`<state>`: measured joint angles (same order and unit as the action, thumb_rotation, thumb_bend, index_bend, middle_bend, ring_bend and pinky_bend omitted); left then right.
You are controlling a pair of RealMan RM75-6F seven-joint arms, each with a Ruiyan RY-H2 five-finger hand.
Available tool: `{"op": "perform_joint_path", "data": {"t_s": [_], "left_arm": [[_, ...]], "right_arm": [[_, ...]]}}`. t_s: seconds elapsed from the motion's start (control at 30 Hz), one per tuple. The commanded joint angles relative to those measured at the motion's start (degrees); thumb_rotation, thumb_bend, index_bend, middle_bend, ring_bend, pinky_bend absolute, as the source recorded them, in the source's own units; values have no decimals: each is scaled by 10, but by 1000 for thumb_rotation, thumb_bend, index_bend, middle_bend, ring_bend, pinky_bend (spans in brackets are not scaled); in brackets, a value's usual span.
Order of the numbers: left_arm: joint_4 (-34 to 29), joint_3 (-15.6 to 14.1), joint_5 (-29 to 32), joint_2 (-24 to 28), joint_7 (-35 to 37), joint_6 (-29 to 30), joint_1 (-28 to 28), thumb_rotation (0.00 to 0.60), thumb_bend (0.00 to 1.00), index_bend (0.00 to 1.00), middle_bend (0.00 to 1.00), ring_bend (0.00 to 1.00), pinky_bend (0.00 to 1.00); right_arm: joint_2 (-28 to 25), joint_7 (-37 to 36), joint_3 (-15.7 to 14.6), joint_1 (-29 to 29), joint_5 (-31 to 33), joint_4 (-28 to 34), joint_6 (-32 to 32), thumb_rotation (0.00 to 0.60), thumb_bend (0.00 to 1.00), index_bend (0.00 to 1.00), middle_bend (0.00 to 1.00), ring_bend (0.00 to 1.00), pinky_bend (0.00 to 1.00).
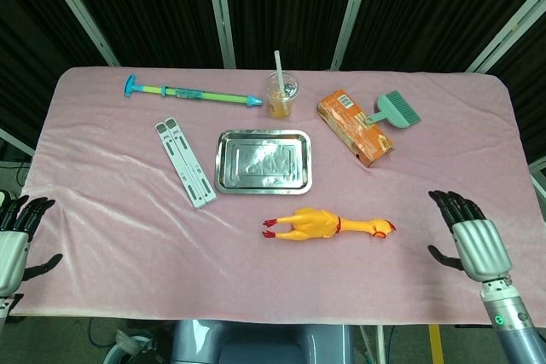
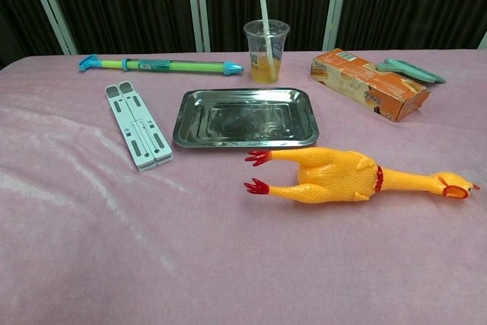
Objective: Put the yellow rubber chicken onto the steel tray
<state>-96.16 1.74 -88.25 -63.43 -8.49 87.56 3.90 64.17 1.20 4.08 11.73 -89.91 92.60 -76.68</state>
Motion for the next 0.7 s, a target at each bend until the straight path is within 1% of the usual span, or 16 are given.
{"op": "perform_joint_path", "data": {"t_s": [0.03, 0.23, 0.43, 0.7], "left_arm": [[-6, 0, -3, 4, -5, -2, 2, 600, 29, 159, 142, 78, 105], [-17, 1, -1, 10, -13, -6, 5, 600, 29, 159, 139, 77, 105], [-23, 2, 4, 14, -18, -12, 7, 600, 29, 159, 132, 77, 105], [-24, 1, 14, 15, -17, -26, 11, 600, 29, 159, 128, 77, 105]], "right_arm": [[0, -31, 1, 44, -8, 3, 61, 600, 245, 95, 148, 135, 188], [29, -57, 3, 101, -4, -21, 144, 600, 249, 95, 151, 138, 189], [69, -79, 0, 140, 9, -56, 205, 600, 272, 94, 158, 146, 188], [121, -103, -4, 180, 23, -105, 259, 600, 283, 133, 185, 168, 188]]}}
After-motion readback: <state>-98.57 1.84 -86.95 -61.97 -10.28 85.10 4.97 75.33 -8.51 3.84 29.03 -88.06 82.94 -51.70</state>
